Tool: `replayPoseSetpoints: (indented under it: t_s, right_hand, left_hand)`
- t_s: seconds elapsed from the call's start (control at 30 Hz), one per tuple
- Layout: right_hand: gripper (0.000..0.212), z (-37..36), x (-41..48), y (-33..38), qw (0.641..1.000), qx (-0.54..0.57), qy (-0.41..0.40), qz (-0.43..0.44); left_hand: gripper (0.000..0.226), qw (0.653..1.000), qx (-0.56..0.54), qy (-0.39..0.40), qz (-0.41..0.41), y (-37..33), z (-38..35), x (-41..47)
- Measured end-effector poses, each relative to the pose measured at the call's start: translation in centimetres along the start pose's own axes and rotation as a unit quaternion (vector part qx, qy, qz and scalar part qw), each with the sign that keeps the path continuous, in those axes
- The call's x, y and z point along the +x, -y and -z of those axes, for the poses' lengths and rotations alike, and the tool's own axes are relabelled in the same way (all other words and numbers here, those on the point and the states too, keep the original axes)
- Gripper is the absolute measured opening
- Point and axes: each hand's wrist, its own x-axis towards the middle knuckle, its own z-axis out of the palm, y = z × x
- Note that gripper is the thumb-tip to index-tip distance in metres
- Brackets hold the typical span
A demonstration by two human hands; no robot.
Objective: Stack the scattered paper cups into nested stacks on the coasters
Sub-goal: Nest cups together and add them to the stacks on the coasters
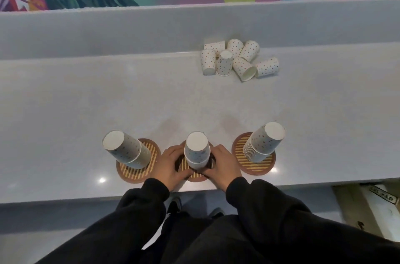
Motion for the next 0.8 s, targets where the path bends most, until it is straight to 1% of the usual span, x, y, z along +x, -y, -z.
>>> replayPoseSetpoints:
  t_s: [0.17, 0.33, 0.5, 0.8]
  right_hand:
    - [0.072, -0.5, 0.2, -0.4, 1.0, -0.012, -0.003, 0.001]
    - [0.077, -0.9, 0.3, -0.4, 1.0, -0.005, -0.019, -0.002]
    - [0.074, -0.7, 0.5, 0.0, 1.0, 0.009, -0.015, -0.015]
    - [0.074, -0.9, 0.6, 0.7, 0.999, 0.008, -0.026, -0.038]
  left_hand:
    - [0.071, 1.0, -0.008, -0.017, 0.004, -0.1, -0.1, -0.2]
    - [0.071, 1.0, -0.02, -0.024, 0.0, 0.2, -0.4, -0.3]
    - [0.068, 0.998, -0.041, -0.037, -0.01, 0.1, -0.5, -0.1]
    - [0.068, 0.999, -0.016, -0.03, 0.002, 0.5, -0.5, 0.2]
